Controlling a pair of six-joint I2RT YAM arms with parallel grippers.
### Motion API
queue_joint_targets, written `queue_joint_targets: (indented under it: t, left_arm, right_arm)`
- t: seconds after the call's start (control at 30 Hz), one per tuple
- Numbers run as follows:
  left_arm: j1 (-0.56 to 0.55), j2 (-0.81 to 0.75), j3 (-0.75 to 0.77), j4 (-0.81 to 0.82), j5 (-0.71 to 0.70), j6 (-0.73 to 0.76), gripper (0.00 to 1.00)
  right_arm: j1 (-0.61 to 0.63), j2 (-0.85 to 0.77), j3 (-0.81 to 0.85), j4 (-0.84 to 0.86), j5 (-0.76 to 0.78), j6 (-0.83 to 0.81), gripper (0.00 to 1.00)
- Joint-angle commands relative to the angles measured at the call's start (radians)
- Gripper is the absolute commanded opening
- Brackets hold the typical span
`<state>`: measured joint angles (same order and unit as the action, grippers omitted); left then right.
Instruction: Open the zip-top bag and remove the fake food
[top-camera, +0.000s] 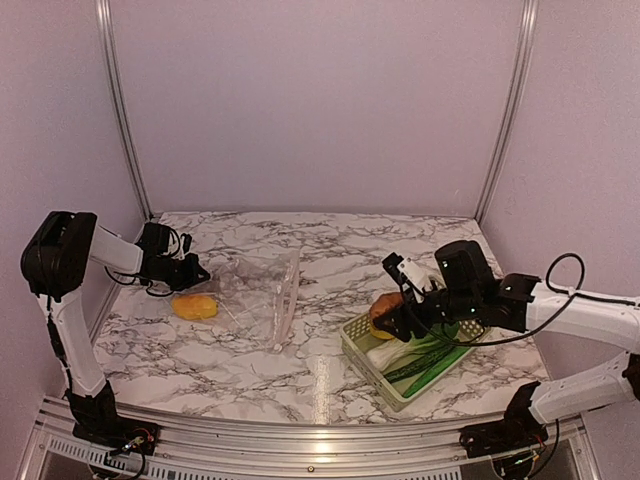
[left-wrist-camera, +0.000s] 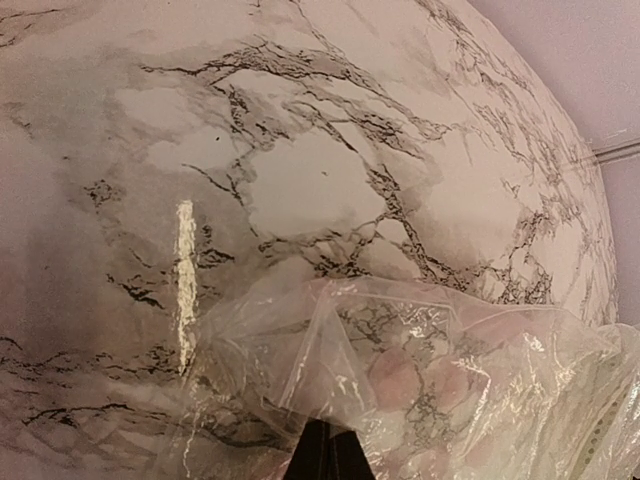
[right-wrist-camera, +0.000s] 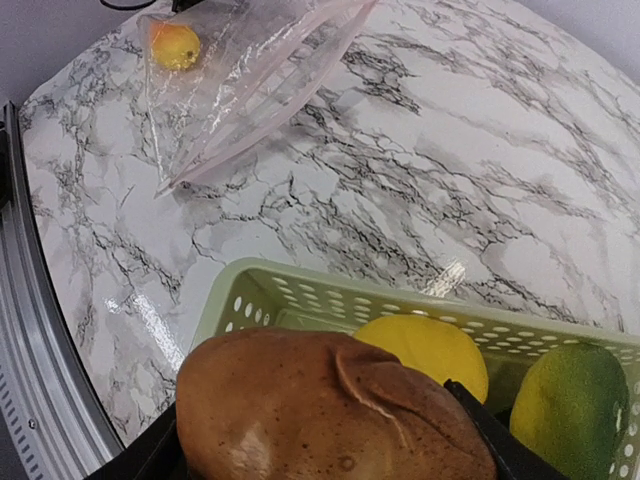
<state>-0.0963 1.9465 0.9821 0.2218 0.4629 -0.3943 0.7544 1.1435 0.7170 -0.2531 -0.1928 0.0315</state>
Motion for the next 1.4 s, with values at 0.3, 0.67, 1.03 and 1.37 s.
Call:
queue_joint_targets:
  t: [0.3, 0.67, 1.03, 1.37]
  left_arm:
    - [0.003, 0.015, 0.008, -0.002, 0.017, 0.003, 0.00]
    - [0.001, 0.022, 0.011, 0.002, 0.028, -0.005, 0.00]
    - [0.001, 0.018, 0.004, -0.004, 0.039, 0.003, 0.00]
    - [0.000, 0.035, 0.022, -0.019, 0.061, 0.013, 0.00]
  right_arm:
    - [0.135, 0.016, 0.134, -0.386, 0.187, 0.231, 0.54]
    - [0.136, 0.005, 0.133, -0.451, 0.255, 0.247, 0.94]
    - [0.143, 0.127, 0.273, -0.161, 0.229, 0.037, 0.83]
    - [0.141, 0.517, 0.460, 0.260, 0.083, -0.317, 0.60]
